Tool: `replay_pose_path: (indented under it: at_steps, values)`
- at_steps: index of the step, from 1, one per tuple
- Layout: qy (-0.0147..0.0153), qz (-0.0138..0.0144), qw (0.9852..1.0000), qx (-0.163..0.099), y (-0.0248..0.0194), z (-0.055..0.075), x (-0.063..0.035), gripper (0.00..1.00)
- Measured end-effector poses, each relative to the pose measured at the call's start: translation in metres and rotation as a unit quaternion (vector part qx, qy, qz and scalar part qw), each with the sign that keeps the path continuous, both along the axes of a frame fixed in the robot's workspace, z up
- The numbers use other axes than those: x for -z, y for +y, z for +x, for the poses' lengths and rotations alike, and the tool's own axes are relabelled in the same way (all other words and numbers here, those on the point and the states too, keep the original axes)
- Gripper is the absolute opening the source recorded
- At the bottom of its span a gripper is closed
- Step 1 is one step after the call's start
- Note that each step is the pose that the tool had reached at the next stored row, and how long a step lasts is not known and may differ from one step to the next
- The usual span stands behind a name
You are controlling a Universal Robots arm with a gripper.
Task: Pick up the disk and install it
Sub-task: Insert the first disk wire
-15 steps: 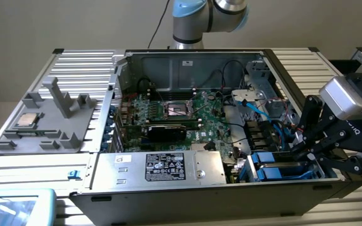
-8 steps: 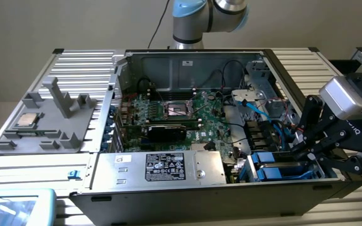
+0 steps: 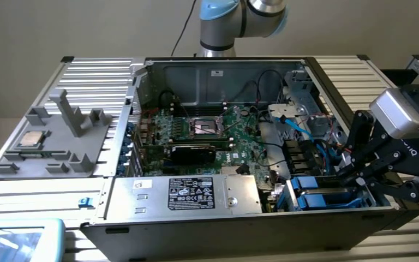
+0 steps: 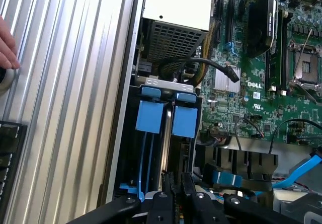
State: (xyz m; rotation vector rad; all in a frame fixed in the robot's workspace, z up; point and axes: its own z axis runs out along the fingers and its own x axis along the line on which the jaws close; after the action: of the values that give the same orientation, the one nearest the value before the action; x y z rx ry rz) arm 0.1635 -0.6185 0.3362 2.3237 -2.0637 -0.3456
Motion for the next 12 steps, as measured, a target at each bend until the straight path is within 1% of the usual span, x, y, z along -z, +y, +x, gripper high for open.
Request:
replay_pose_path:
  at_steps: [4,7,8,11,12]
  values:
    - [0.0000,0.0000,1.0000,0.000,0.0000,0.000,-0.0001,0.17]
    - [-0.0011,-0.0001,1.0000,0.000,0.0003,-0.001,-0.0032,0.17]
    - [-0.0020,0.0000,1.0000,0.000,0.0007,-0.001,-0.0046,0.17]
    - [-0.0072,-0.0001,1.0000,0.000,0.0019,-0.004,-0.0095,0.17]
    - [-0.0080,-0.0009,1.0000,0.000,0.0026,-0.004,-0.0107,0.17]
